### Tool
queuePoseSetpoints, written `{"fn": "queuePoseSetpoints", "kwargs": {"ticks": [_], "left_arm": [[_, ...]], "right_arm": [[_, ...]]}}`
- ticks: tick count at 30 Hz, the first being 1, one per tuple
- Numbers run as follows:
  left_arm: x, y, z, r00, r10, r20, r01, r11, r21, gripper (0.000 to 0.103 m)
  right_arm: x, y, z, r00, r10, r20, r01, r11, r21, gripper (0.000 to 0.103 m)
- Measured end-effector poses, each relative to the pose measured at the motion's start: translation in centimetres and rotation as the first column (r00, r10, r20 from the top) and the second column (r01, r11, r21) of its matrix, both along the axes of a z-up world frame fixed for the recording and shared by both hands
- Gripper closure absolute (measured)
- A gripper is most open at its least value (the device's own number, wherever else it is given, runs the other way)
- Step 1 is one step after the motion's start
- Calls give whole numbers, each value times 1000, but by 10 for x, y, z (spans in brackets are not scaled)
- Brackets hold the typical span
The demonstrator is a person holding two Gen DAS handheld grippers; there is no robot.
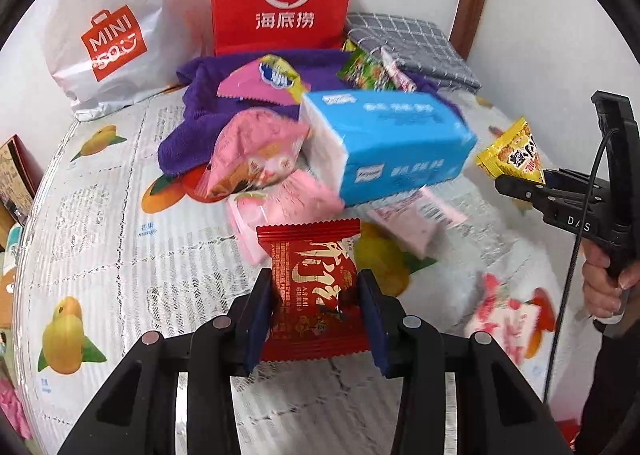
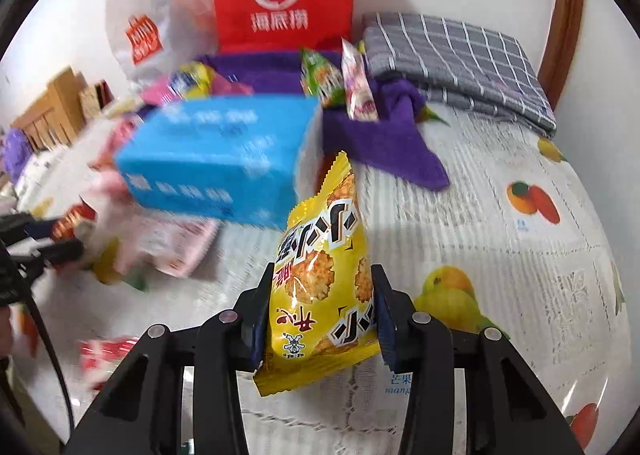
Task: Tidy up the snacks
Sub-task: 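Carry the yellow bag and red packet over the purple towel with both grippers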
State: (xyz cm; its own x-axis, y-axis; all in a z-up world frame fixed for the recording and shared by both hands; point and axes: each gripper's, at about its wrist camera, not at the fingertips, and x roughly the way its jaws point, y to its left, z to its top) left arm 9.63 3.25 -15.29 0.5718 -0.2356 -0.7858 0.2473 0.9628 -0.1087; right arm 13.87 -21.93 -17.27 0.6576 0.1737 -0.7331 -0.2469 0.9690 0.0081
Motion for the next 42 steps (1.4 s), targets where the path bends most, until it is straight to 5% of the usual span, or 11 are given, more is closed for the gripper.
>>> {"fn": "queuePoseSetpoints", "kwargs": {"ticks": [12,21,42], "left_arm": [[23,-27,45,998,-31,57,34,998,-44,63],[66,-38,88,993,1,119,5,999,-49,63],[197,-12,121,975,144,167,-138,989,-51,63]], "right_arm": [[-5,11,71,995,47,92,-56,994,91,60],[30,19,122,988,45,147,-63,991,119,60],[168,49,156,992,86,97,-105,972,208,60]]}}
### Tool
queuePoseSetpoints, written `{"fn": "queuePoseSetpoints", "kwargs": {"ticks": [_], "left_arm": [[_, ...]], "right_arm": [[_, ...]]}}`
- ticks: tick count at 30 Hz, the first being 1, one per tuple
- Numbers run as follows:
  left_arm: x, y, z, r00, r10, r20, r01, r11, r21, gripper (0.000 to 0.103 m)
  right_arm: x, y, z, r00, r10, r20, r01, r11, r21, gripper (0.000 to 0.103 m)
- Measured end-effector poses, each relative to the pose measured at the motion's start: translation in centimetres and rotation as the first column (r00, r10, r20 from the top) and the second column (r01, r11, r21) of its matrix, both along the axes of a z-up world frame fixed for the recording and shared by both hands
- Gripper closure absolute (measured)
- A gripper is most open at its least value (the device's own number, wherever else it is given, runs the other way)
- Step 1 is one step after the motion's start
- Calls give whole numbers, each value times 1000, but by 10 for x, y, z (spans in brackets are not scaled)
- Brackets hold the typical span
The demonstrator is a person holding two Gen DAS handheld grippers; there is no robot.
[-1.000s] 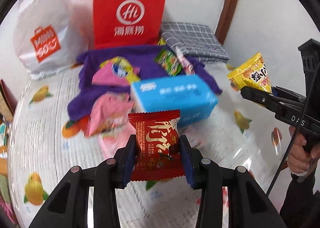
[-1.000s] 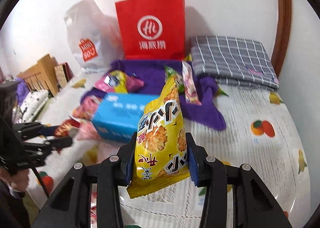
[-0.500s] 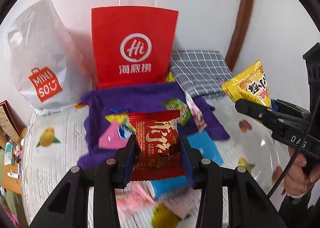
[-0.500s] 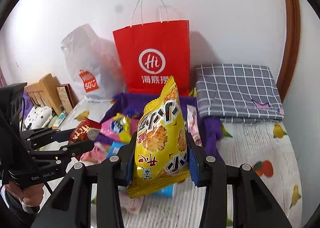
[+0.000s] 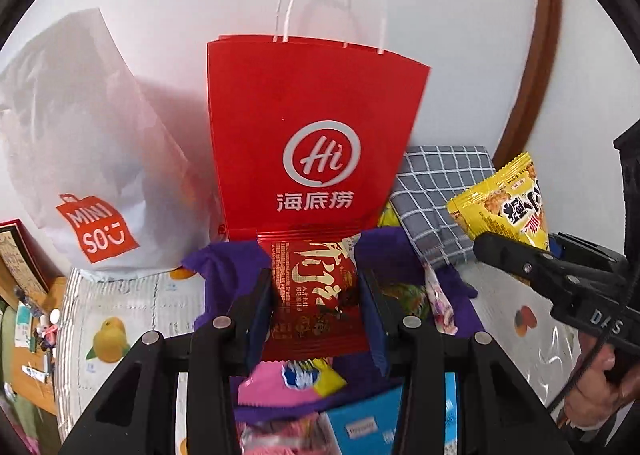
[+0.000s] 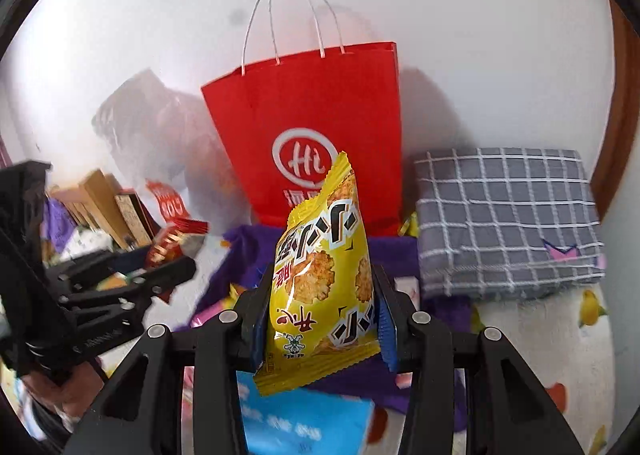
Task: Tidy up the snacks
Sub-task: 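Carry the yellow bag and red packet over the purple towel with both grippers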
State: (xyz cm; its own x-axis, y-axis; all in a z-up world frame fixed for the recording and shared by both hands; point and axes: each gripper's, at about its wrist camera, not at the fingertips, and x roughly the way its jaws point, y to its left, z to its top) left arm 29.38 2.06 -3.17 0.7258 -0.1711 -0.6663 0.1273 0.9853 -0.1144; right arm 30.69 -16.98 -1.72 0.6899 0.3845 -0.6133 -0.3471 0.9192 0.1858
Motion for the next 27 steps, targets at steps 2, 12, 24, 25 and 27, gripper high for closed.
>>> {"fn": "queuePoseSetpoints", "kwargs": {"ticks": [2,12,24,25,27], "left_arm": [[6,3,-8,1000,12,-4,-12,1000,11,63],[26,22,-45,994,45,-97,-41,998,50,63],[30,12,-54,993,44,-110,-35,996,80,63],[30,12,-54,993,42,-111,-34,996,77,63],[29,13,-53,993,47,-111,-39,997,70,63]], "right_arm": [[7,5,-4,1000,10,1,-10,1000,-6,60],[43,27,-71,991,79,-112,-89,992,-90,60],[35,46,-95,978,167,-127,-193,954,-231,60],[35,47,-96,977,171,-129,-198,952,-233,60],[34,49,-98,974,181,-136,-209,949,-234,60]]}}
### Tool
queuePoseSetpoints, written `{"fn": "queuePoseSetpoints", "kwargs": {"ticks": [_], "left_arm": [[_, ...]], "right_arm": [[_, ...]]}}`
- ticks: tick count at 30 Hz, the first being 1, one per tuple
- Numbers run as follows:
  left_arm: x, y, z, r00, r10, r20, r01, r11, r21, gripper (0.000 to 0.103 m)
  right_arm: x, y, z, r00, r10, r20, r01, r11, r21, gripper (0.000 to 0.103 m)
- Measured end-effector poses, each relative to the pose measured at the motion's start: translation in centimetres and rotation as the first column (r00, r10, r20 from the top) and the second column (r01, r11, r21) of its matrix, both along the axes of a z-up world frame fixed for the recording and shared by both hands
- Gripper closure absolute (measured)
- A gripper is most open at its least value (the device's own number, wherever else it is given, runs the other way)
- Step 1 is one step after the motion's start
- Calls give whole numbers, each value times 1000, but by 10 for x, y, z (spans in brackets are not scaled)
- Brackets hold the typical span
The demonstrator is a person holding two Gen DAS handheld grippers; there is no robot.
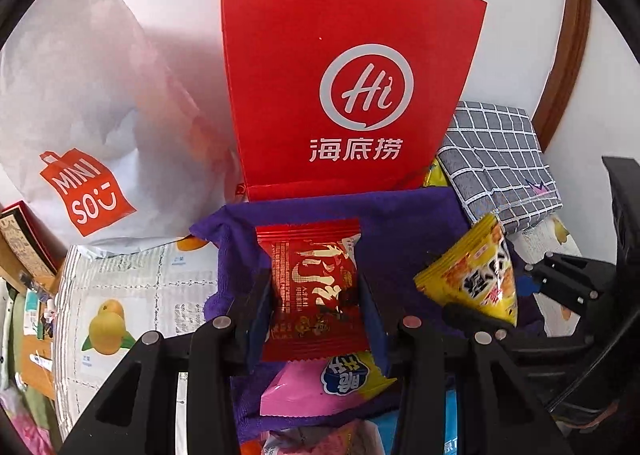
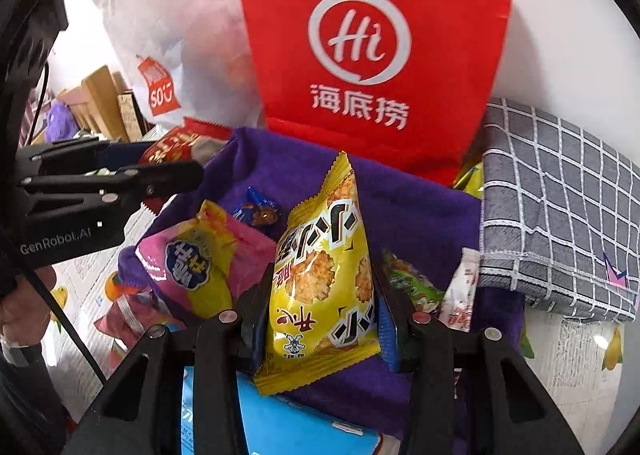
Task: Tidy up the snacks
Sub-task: 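Carry the yellow bag and red packet over the purple towel with both grippers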
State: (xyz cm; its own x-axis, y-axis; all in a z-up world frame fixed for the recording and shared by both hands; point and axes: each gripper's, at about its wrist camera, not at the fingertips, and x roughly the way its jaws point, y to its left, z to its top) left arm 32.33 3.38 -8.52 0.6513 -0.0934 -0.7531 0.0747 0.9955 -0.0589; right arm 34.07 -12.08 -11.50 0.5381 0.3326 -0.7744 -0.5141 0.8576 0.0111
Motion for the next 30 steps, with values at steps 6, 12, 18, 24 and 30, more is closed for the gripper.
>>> {"fn": "queuePoseSetpoints", "kwargs": {"ticks": [6,12,18,24,30], "left_arm": [[1,10,1,1000,28,-9,-29,999,-29,63],[2,16,1,999,46,-8,-46,998,-37,63],[3,17,0,998,55,-12,-55,998,-39,63],[3,17,0,998,53,-14,-54,998,-41,63],[3,16,1,999,48,-15,-49,998,-41,63]], "right_arm": [[3,2,-8,999,-5,-39,4,1000,-12,60],[8,4,-21,996,-6,-88,2,999,-39,60],[10,5,-30,995,-14,-100,6,997,-75,59],[14,7,-41,989,-34,-145,18,994,-109,59],[15,10,-47,986,-36,-160,17,993,-115,58]]}}
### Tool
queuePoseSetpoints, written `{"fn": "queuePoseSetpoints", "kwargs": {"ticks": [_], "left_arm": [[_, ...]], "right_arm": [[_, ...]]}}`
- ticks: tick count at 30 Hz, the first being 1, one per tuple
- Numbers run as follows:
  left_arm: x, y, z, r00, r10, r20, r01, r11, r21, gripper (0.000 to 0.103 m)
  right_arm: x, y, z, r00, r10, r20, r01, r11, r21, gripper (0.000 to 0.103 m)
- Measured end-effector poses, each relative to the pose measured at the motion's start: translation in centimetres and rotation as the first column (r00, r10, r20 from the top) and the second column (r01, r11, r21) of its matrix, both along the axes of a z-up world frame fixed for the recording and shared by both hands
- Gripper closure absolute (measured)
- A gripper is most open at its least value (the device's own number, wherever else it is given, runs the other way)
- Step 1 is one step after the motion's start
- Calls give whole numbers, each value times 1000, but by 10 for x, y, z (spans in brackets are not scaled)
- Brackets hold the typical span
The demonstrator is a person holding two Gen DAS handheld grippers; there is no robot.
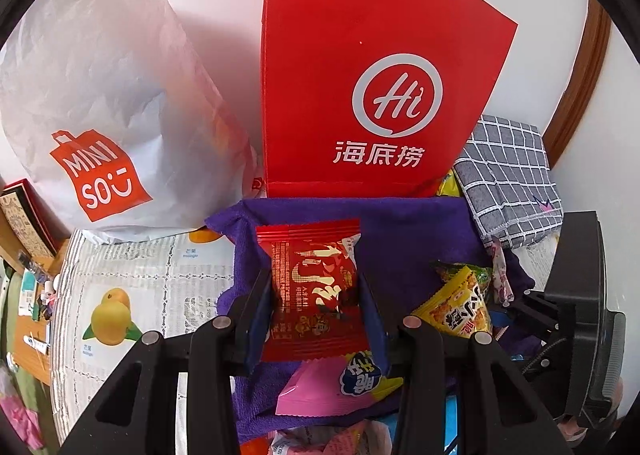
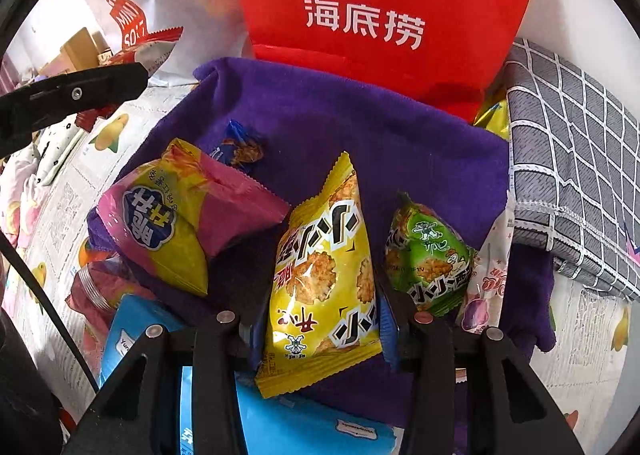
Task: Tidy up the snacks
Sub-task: 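Carry the yellow bag and red packet over the purple towel with both grippers, then open the right gripper to drop the yellow bag onto the towel, then open the left gripper to drop the red packet onto the towel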
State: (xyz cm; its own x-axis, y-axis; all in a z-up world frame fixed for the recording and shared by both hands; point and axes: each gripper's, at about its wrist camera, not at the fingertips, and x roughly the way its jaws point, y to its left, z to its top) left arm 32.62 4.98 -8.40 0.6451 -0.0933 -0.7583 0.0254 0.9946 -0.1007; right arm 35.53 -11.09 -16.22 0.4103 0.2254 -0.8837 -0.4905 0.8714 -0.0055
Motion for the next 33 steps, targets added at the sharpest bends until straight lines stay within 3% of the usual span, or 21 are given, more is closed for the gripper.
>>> {"fn": "queuePoseSetpoints", "kwargs": {"ticks": [10,15,18,26,33], "left_arm": [[0,1,1,1000,0,4,0,1000,2,63],[0,-1,0,1000,-4,3,4,1000,7,63],[0,-2,0,1000,-7,4,7,1000,9,63],[3,-5,-4,1000,-14,-8,14,1000,-5,63],[5,-12,-15,998,-47,-47,46,998,-32,63]], "right_arm": [[1,6,-5,1000,4,-4,-4,1000,-10,56],[-2,9,-1,1000,15,19,-15,1000,-4,42],[-5,9,4,999,19,39,-19,1000,-3,42],[-17,-12,41,990,2,139,-12,998,70,42],[-19,-45,78,969,-92,231,55,985,161,41]]}}
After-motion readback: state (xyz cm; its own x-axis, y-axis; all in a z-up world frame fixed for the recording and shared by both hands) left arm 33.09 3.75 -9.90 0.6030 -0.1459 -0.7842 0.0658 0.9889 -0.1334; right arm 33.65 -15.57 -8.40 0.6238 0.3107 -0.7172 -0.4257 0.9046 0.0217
